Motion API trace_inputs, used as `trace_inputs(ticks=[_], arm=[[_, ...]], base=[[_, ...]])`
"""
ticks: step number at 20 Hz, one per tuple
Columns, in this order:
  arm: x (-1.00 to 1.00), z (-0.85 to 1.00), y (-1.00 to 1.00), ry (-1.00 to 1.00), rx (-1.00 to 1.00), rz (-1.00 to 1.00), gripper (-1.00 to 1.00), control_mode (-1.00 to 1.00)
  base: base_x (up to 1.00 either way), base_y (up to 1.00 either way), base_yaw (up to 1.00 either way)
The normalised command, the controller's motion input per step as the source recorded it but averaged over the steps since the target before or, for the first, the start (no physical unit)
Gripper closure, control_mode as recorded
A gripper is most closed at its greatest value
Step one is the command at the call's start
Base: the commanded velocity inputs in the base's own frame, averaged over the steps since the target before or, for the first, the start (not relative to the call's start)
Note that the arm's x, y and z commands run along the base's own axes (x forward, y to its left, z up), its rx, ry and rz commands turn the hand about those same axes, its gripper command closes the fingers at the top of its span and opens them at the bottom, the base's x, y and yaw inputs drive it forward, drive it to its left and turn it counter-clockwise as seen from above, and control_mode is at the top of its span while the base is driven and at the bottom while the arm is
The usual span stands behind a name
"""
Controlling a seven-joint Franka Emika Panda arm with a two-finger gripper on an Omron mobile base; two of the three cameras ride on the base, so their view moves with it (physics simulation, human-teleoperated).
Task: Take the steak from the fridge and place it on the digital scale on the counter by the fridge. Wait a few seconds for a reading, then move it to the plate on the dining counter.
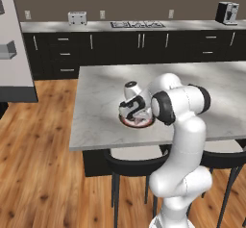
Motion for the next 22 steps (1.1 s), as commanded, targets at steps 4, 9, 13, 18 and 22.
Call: trace_inputs(ticks=[4, 9, 13, 18, 22], arm=[[-0.03, -0.07, 0.0, -0.01, 0.0, 0.0, -1.0, -1.0], [-0.61, 0.46, -0.01, -0.2, 0.0, 0.0, -1.0, -1.0], [-0.93, 1.0, -0.1, -0.3, 0.0, 0.0, -1.0, -1.0], [-1.0, 1.0, -0.23, -0.14, 0.03, 0.0, -1.0, -1.0], [-1.0, 1.0, -0.2, 0.0, 0.11, 0.0, -1.0, -1.0]], base=[[0.0, 0.0, 0.0], [0.0, 0.0, 0.0], [0.0, 0.0, 0.0], [0.0, 0.0, 0.0], [0.0, 0.0, 0.0]])
